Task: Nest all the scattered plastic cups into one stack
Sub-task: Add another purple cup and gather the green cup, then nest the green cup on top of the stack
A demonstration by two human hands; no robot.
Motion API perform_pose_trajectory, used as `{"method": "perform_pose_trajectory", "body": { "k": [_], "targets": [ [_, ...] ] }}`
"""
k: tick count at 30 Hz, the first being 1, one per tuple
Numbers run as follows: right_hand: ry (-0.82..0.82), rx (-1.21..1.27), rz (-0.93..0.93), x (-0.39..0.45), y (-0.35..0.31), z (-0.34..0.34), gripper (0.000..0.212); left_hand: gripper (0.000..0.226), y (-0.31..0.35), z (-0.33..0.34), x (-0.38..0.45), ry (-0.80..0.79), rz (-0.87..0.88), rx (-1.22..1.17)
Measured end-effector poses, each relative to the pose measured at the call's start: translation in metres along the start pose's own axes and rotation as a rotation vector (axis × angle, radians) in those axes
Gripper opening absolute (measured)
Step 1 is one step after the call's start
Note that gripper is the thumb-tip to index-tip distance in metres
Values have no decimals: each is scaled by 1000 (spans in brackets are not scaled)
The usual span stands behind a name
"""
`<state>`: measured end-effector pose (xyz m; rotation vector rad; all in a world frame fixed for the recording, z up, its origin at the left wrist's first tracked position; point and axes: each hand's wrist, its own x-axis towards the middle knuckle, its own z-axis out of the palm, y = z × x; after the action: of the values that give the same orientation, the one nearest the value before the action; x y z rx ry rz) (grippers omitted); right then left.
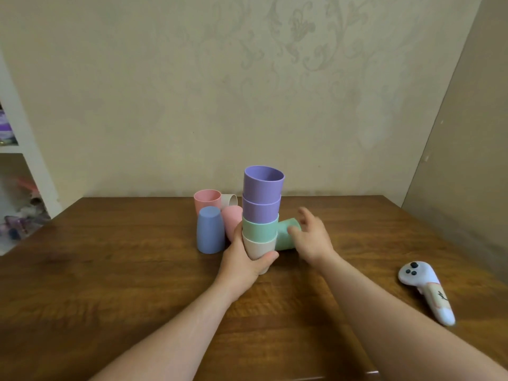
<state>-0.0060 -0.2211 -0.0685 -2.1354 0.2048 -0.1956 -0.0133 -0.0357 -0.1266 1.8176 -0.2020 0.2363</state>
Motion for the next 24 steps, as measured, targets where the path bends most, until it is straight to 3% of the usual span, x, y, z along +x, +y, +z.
{"method": "perform_pose_trajectory", "body": {
  "k": [3, 5, 10, 14, 19, 24],
  "targets": [
    [-20, -228, 70, -4, 32, 13, 49, 91, -2, -2, 0, -16, -4, -4],
    [-6, -226, 51, -5, 36, 18, 41, 89, -2, -2, 2, -26, -6, -14],
    [10, 163, 86, 9, 47, 11, 55, 89, -6, 0, 2, -32, 0, -33],
    [50, 275, 69, 9, 36, -9, 11, 88, -9, 0, 4, -37, -33, -30],
    [112, 60, 21, 13, 13, -31, 48, 89, -7, -1, 3, -73, -53, -22],
    [45, -87, -50, 6, 5, -31, 106, 84, -4, -1, 1, -58, -51, -6]
  ]
}}
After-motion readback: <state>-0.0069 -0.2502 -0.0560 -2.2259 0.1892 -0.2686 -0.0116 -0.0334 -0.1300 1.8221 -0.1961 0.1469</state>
